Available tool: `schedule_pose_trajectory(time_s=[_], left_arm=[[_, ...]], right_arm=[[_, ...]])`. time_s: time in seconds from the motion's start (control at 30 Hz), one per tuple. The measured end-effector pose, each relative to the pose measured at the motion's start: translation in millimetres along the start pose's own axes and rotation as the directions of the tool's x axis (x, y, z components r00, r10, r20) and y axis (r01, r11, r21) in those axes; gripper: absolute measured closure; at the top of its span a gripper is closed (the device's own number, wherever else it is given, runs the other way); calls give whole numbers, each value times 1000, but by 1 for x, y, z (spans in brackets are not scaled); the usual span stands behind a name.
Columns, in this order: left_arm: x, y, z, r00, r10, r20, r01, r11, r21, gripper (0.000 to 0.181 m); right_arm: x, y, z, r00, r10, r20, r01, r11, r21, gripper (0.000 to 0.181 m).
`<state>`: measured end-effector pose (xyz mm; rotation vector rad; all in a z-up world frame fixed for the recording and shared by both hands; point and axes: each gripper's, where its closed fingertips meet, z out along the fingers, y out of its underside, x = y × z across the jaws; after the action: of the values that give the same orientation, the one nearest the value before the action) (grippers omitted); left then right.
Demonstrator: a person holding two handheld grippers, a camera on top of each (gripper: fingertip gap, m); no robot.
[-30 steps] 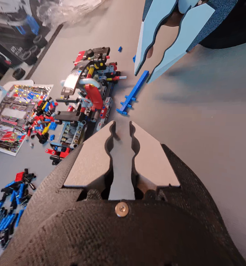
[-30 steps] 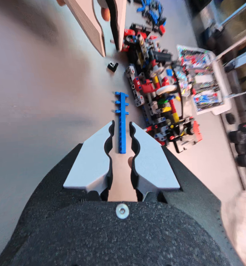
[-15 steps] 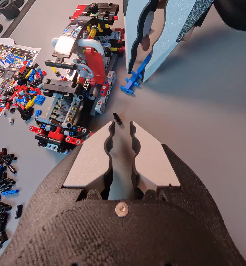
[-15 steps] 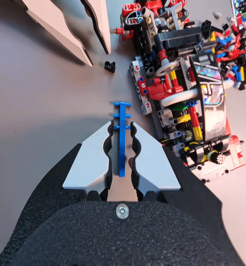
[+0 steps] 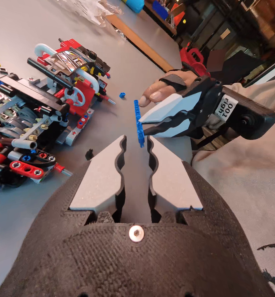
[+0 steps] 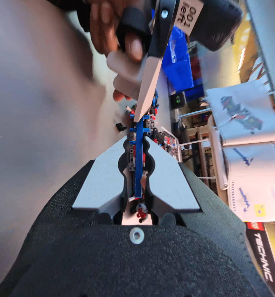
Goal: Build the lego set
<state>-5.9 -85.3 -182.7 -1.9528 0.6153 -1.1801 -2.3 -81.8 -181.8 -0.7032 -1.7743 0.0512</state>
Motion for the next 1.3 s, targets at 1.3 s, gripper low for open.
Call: schedule_pose_trajectory(time_s=[1.3], left_arm=[[1, 9, -6, 954, 285, 90, -282, 958, -46, 170]], right_arm=[[-6, -12, -35, -301, 754, 584, -884, 8, -467, 167]])
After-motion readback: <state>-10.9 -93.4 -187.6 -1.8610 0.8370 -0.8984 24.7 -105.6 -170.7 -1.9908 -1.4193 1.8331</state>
